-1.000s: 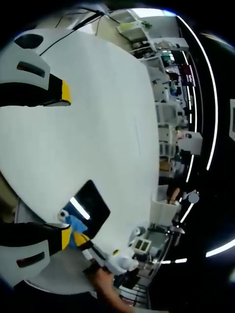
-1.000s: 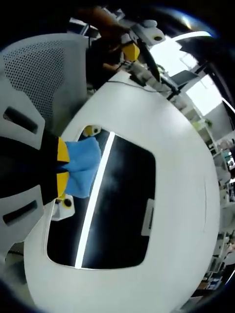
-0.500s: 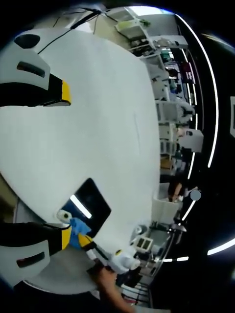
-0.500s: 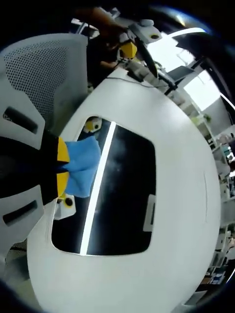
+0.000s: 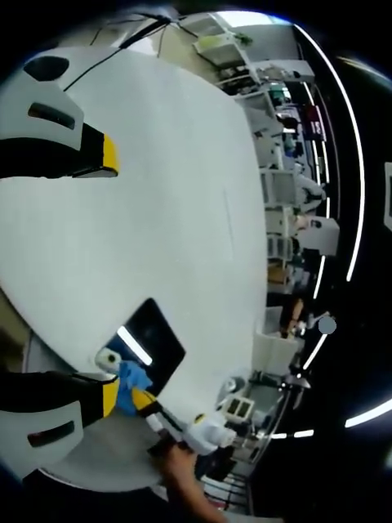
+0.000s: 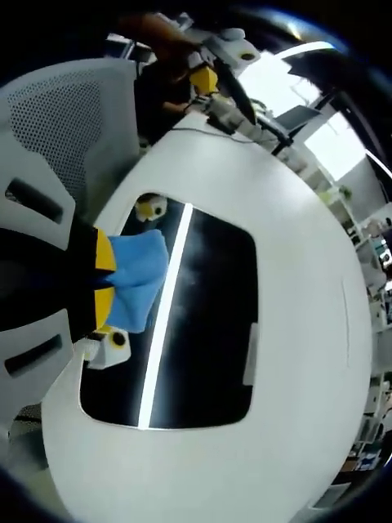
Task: Wipe the mirror surface with the cleaning cloth until all visible marks leave the cleaned area.
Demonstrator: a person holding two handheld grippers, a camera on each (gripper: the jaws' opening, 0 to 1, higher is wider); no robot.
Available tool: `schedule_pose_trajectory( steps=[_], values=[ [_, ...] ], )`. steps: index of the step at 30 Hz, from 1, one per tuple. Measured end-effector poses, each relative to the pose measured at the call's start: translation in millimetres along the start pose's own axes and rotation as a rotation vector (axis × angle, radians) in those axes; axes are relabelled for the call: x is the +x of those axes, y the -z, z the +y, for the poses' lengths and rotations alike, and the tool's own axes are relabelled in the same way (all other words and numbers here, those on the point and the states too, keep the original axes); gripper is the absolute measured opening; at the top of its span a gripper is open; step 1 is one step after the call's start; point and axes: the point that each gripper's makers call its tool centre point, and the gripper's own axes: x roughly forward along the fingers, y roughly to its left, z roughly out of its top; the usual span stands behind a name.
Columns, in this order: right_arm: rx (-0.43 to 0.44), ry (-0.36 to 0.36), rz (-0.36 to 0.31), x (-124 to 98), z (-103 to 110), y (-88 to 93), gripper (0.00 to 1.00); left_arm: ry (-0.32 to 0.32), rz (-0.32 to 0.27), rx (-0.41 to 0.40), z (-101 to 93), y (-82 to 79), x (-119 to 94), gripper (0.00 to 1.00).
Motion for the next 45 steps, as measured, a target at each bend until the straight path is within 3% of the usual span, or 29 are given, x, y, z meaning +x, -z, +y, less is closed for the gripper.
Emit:
schedule_pose_trajectory(
  steps=[45],
  values=[
    [-0.052, 0.054, -0.003, 34, -21, -89.9, 0.0, -0.02, 0.001, -0.032, 6.2, 3.4, 0, 1.0]
  ],
)
